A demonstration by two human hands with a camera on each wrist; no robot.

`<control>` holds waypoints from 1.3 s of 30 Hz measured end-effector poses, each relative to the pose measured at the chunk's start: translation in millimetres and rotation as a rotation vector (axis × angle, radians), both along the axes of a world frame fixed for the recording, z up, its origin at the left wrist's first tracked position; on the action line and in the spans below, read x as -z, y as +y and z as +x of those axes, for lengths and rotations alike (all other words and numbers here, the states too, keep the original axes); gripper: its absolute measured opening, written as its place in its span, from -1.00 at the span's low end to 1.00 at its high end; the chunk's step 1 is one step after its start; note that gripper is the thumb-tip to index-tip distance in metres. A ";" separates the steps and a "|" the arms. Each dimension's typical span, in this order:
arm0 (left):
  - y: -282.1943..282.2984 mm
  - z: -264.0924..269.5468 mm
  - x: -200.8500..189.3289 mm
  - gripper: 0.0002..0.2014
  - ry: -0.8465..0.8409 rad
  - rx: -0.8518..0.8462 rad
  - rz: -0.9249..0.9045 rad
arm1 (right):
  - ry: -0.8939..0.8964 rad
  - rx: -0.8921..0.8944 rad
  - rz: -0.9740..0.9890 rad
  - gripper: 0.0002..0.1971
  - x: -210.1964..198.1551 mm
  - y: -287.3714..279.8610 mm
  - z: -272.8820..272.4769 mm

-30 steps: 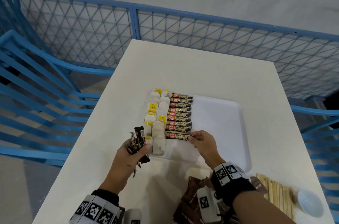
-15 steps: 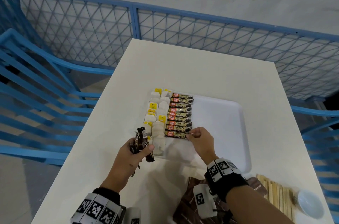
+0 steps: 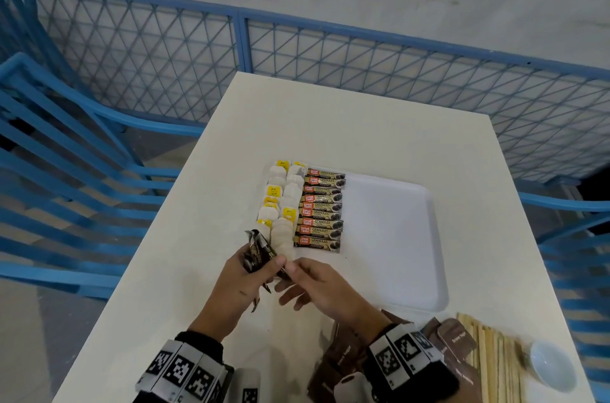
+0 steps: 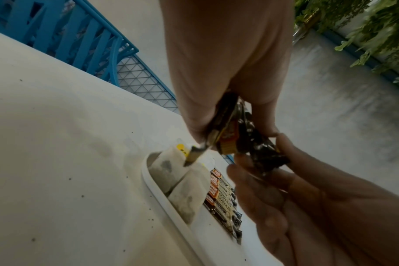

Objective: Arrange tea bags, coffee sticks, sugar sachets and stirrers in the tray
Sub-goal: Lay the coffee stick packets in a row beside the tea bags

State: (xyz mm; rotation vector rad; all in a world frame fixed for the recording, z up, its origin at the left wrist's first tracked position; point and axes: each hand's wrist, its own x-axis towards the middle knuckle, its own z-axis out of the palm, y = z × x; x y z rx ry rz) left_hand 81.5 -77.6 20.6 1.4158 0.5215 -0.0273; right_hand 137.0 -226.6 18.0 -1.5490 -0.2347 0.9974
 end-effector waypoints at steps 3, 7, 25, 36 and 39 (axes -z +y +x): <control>-0.6 -1.4 -2.8 -0.81 0.009 0.028 0.000 | 0.025 0.049 0.059 -0.96 -2.7 -2.7 1.6; 2.2 -6.6 -4.9 -0.73 0.041 0.015 0.022 | -0.106 0.150 0.042 -0.81 -2.2 -14.1 8.4; 3.3 -12.2 0.1 -0.82 0.171 -0.024 0.037 | -0.089 0.458 -0.086 -0.87 23.0 -51.1 26.7; 9.3 -13.7 4.5 -0.92 0.187 -0.115 -0.153 | -0.303 0.474 -0.423 -0.93 56.4 -50.2 46.4; 6.2 -13.0 1.2 -0.95 0.199 -0.069 -0.187 | -0.362 0.453 -0.456 -0.93 57.3 -48.6 47.0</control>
